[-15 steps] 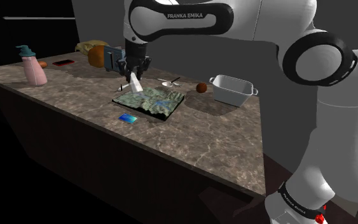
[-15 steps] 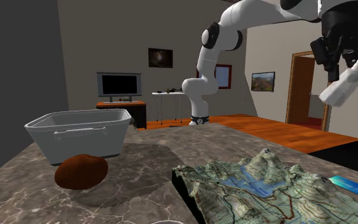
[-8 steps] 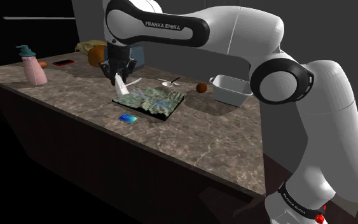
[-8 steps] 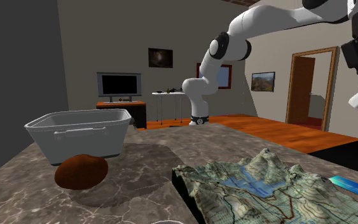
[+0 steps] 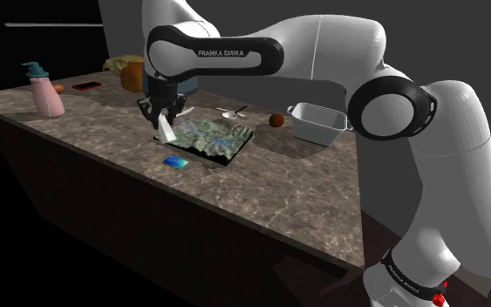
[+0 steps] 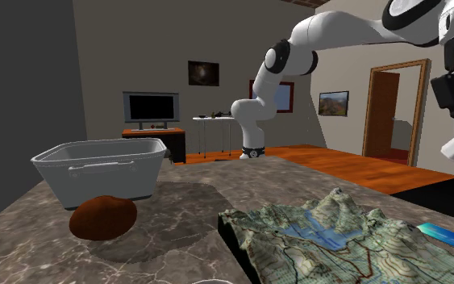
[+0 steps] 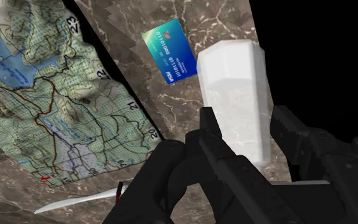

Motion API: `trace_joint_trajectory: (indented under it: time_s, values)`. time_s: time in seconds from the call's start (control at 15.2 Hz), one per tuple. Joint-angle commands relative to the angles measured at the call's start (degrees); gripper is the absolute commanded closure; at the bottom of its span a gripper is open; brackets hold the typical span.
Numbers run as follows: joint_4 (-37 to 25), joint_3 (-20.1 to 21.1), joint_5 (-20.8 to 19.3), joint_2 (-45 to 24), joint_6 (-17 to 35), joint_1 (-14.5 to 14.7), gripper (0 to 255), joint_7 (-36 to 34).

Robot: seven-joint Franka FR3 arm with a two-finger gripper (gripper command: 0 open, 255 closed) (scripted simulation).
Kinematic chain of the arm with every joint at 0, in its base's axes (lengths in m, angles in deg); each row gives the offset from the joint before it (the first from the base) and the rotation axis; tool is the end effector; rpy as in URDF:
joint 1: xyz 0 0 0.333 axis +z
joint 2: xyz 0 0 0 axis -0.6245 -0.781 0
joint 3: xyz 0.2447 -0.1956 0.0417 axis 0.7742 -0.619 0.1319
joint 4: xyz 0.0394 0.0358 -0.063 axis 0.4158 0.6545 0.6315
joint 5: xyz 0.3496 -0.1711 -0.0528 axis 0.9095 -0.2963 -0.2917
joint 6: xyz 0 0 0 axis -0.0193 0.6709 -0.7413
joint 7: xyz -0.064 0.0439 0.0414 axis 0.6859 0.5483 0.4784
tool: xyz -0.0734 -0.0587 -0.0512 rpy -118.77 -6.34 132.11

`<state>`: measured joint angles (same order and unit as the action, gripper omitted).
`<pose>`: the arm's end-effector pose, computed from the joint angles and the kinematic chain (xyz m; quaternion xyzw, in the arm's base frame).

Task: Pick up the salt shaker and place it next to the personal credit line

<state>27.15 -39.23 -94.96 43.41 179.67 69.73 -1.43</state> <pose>0.6546 0.3877 0.4656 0.9927 0.0549 0.1073 0.0071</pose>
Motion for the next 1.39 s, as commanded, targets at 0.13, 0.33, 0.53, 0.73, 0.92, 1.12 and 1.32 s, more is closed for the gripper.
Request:
trace_joint_trajectory:
  time_s: [0.13,0.33,0.53,0.73,0.92,1.12,1.32]
  values:
    - [3.47,-0.02,-0.11,0.18,3.34,-0.08,255,-0.33]
    - [5.72,-0.05,-0.21,0.15,5.61,-0.1,255,-0.59]
    - [7.69,-0.08,-0.31,-0.05,7.77,-0.12,255,-0.84]
    - [9.41,-0.12,-0.41,-0.41,9.83,-0.13,255,-1.09]
    - [10.92,-0.16,-0.52,-0.89,11.81,-0.14,255,-1.34]
    - [12.22,-0.21,-0.63,-1.5,13.72,-0.14,255,-1.58]
    - [13.43,-0.27,-0.75,-2.29,15.71,-0.14,255,-1.84]
